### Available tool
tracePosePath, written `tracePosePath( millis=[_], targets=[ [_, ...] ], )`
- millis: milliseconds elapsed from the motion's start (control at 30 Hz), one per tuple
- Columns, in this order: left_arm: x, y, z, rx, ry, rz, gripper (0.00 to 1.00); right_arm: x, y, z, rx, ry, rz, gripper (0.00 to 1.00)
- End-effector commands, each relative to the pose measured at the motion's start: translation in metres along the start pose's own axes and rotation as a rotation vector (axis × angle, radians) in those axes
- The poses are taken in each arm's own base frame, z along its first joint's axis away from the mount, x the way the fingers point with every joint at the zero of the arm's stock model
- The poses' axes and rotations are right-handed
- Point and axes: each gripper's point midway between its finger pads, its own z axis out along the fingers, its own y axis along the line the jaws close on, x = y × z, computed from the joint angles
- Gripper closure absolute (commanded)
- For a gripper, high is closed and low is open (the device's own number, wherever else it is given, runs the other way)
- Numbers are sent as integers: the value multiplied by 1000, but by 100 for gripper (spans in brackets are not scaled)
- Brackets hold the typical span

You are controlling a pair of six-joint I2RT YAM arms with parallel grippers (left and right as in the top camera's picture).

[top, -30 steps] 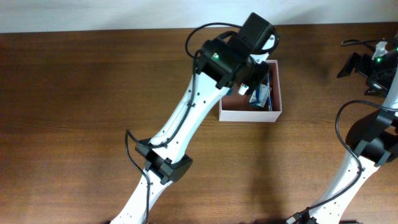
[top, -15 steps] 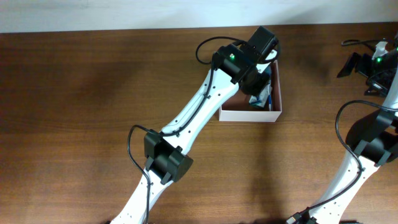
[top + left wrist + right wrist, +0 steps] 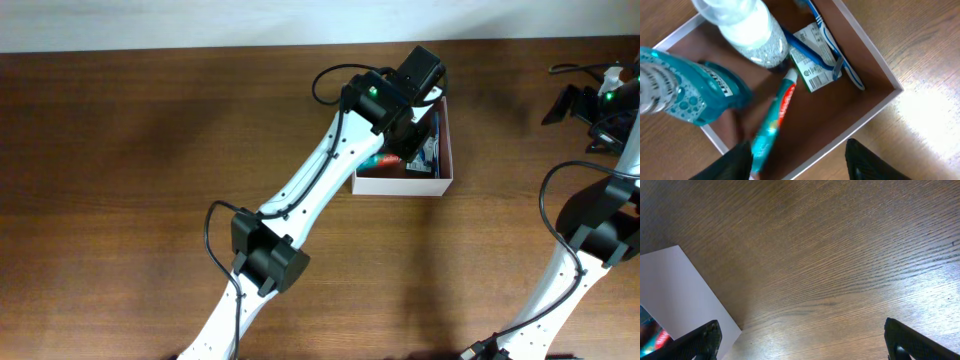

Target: Pack container

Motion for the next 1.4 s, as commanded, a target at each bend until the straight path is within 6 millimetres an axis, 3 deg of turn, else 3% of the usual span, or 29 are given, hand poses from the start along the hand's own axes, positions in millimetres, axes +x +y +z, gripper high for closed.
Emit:
tracePosePath(
  millis=[0, 67, 167, 333, 433, 500, 633, 833, 1000, 1133, 1367],
  targets=[
    [-17, 7, -59, -6, -112, -3, 30, 0, -1, -4, 8, -9, -7, 1],
    [-21, 11, -76, -10, -146, -10, 23, 0, -1, -4, 9, -10, -7, 1],
    [-24, 24, -103, -21, -188, -31, 1, 0, -1, -4, 8, -9, -7, 1],
    [-15, 71, -157, -125, -243, -117, 0, 0, -1, -4, 8, -10, -7, 1],
    [5, 119, -195, -268, -257, -265, 1, 0, -1, -4, 8, -9, -7, 1],
    [34, 154, -226, -366, -244, -401, 1, 0, -1, -4, 9, -9, -7, 1],
    [73, 185, -264, -415, -230, -548, 1, 0, -1, -4, 8, -9, -7, 1],
    [91, 194, -313, -387, -330, -610, 1, 0, -1, -4, 8, -9, -7, 1],
    [99, 182, -345, -379, -407, -606, 1, 0, -1, -4, 9, -9, -7, 1],
    [102, 179, -356, -380, -432, -604, 1, 0, -1, -4, 8, -9, -7, 1],
    [102, 179, -356, -379, -433, -603, 1, 0, -1, -4, 8, -9, -7, 1]
  ],
)
